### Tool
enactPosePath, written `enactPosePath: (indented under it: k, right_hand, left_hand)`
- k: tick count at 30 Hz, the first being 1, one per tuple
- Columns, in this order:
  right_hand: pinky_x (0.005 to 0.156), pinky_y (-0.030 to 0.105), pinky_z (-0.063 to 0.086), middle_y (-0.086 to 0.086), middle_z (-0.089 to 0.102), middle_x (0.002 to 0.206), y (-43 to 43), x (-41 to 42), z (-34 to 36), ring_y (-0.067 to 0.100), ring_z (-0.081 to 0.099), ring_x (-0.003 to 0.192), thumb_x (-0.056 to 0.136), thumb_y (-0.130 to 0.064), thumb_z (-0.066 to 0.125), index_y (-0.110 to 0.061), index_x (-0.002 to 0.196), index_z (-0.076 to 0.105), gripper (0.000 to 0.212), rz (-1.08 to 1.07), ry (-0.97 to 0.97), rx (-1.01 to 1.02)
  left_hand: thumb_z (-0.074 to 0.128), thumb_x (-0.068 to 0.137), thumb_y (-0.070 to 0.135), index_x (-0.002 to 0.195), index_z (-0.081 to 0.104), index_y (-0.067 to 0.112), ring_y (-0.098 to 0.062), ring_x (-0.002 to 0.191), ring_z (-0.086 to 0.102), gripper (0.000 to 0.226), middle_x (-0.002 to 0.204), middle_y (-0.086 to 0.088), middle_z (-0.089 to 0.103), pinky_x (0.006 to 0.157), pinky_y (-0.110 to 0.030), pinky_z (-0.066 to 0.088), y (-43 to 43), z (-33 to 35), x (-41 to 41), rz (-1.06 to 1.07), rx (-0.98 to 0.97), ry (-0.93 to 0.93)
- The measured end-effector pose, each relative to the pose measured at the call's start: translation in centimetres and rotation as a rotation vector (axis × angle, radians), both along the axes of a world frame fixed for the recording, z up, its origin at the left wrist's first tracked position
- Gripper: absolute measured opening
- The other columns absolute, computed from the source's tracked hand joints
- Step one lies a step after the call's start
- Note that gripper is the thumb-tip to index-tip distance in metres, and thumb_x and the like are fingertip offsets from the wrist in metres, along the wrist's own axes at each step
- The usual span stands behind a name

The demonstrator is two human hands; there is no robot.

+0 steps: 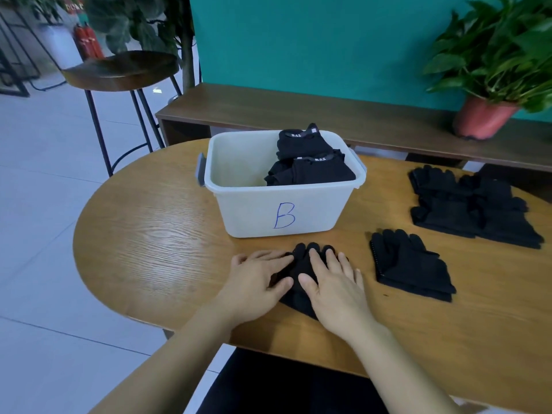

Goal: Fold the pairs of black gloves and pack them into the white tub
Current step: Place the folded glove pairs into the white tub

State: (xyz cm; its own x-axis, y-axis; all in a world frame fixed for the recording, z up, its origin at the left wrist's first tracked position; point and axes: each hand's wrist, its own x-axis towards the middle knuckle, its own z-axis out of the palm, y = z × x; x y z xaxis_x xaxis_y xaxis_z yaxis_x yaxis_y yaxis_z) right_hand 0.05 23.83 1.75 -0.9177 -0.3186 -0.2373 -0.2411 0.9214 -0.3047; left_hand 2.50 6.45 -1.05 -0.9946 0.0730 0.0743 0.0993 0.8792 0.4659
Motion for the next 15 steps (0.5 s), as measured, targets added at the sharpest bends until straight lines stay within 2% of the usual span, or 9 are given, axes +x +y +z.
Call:
enactPosePath:
  k: [2, 4, 6, 8, 11, 15]
  right_hand:
    - [0.12, 0.045, -0.006, -0.002, 0.004, 0.165, 1.0, -0.8, 1.2, 0.017, -0.008, 0.151, 0.105, -0.046, 0.025, -0.032, 0.157, 0.007, 0.057, 0.008, 0.063, -0.073]
    - [0.12, 0.038, -0.004, -0.01, 0.013, 0.163, 1.9, -2.1, 2.6, 0.013, -0.001, 0.15, 0.105, -0.039, 0.037, -0.032, 0.157, 0.014, 0.057, 0.091, 0.12, -0.143]
    - [0.121, 0.035, 0.001, -0.016, 0.021, 0.16, 2.0, -3.0, 3.8, 0.011, 0.001, 0.149, 0.1, -0.033, 0.051, -0.036, 0.154, 0.019, 0.063, 0.244, 0.056, -0.18]
    - [0.121, 0.034, 0.002, -0.018, 0.018, 0.16, 1.6, -3.5, 4.4, 0.01, -0.003, 0.149, 0.096, -0.03, 0.06, -0.041, 0.153, 0.02, 0.071, 0.337, -0.058, -0.172]
    - [0.118, 0.031, -0.003, -0.012, 0.01, 0.162, 0.9, -4.2, 4.3, 0.005, -0.006, 0.147, 0.094, -0.027, 0.063, -0.039, 0.155, 0.019, 0.076, 0.386, -0.146, -0.085]
    - [0.12, 0.035, -0.004, -0.004, 0.015, 0.162, 0.4, -5.6, 3.5, 0.009, -0.004, 0.148, 0.092, -0.03, 0.065, -0.032, 0.156, 0.019, 0.079, 0.438, -0.159, 0.008]
  left_hand:
    - [0.042, 0.099, 0.053, 0.13, 0.06, 0.033, -0.013, 0.128, 0.045, 0.041, 0.129, 0.013, 0.061, 0.089, -0.031, 0.017, 0.6, 1.0, 0.4, 0.214, 0.052, -0.008]
    - [0.039, 0.097, 0.062, 0.124, 0.063, 0.031, -0.016, 0.127, 0.044, 0.048, 0.125, 0.009, 0.059, 0.088, -0.034, 0.018, 1.5, 1.5, 0.4, 0.339, 0.023, -0.078]
    - [0.039, 0.094, 0.068, 0.124, 0.063, 0.034, -0.018, 0.129, 0.039, 0.051, 0.127, 0.008, 0.055, 0.092, -0.037, 0.021, 2.4, 1.3, 0.4, 0.347, -0.014, -0.134]
    - [0.042, 0.092, 0.068, 0.128, 0.062, 0.037, -0.018, 0.129, 0.036, 0.051, 0.129, 0.01, 0.052, 0.097, -0.038, 0.023, 3.0, 1.1, 0.3, 0.358, 0.013, -0.152]
    - [0.047, 0.092, 0.065, 0.134, 0.057, 0.036, -0.017, 0.129, 0.036, 0.052, 0.13, 0.009, 0.05, 0.096, -0.038, 0.023, 3.1, 0.9, 0.0, 0.376, 0.065, -0.168]
    - [0.048, 0.093, 0.06, 0.131, 0.057, 0.03, -0.017, 0.126, 0.037, 0.05, 0.127, 0.009, 0.05, 0.093, -0.036, 0.021, 3.3, 1.1, -0.7, 0.349, 0.103, -0.227]
